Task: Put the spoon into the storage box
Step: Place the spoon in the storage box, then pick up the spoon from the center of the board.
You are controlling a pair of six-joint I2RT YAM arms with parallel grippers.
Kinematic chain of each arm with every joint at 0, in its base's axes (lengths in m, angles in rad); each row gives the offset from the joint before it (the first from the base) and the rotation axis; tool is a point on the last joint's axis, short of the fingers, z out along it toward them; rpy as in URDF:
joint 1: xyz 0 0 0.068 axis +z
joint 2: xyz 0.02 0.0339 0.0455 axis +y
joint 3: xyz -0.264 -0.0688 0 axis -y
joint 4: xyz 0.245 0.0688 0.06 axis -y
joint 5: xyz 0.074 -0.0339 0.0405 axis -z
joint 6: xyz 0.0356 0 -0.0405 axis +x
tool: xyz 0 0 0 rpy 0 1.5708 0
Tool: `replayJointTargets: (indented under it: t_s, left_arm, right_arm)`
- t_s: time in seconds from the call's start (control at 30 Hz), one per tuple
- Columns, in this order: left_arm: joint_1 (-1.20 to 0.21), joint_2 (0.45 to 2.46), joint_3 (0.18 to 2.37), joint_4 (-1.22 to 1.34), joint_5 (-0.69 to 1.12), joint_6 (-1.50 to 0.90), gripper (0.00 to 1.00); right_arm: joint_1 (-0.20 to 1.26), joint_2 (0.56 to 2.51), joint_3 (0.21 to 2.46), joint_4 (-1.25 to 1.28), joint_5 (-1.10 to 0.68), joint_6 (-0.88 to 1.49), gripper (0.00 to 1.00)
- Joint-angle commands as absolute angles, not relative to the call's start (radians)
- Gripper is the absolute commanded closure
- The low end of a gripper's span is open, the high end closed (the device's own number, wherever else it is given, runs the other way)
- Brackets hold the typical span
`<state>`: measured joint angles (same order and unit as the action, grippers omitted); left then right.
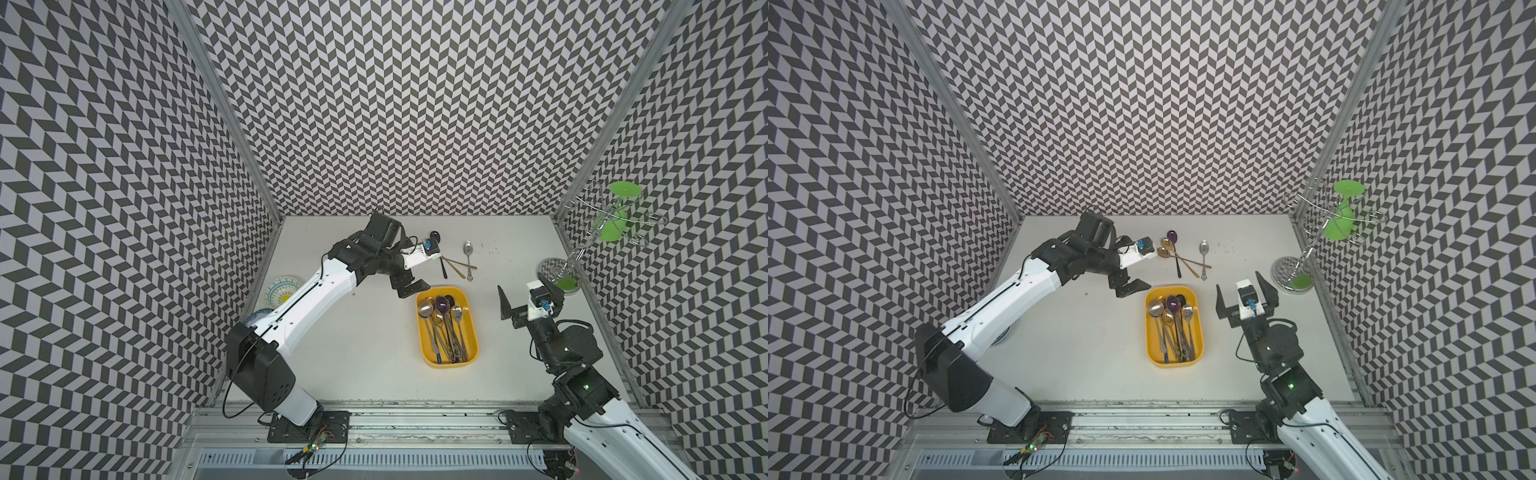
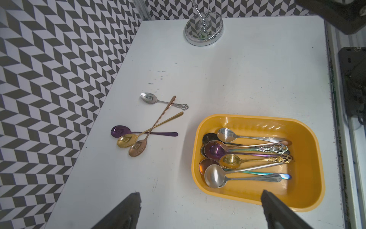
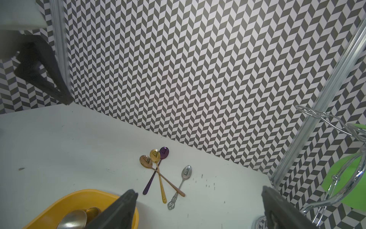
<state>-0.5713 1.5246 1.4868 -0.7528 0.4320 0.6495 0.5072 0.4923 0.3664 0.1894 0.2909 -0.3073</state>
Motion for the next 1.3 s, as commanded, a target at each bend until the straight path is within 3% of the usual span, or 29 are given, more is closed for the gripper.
replayJointTargets:
  t_s: [0.0, 0.3, 0.73, 1.27]
  left_arm:
    - [-0.525, 1.444, 1.449, -0.671, 0.455, 0.563, 0.01]
    - [-0.434, 1.3, 1.247, -0.566, 0.506, 0.494, 0.01]
    - [-0.245, 1.147, 1.038, -0.457, 0.652, 0.425, 0.01]
    - [-0.172, 1.109, 1.012, -0.425, 0.725, 0.39, 0.01]
  right_arm:
    - [0.504, 0.567, 0.452, 0.167, 0.295, -0.247, 0.0]
    - [0.504, 0.862, 0.698, 0.009, 0.176, -0.178, 0.0]
    - [0.505, 1.29, 1.056, -0.132, 0.085, -0.14, 0.1]
    - [0.501, 1.934, 1.626, -0.528, 0.062, -0.142, 0.24]
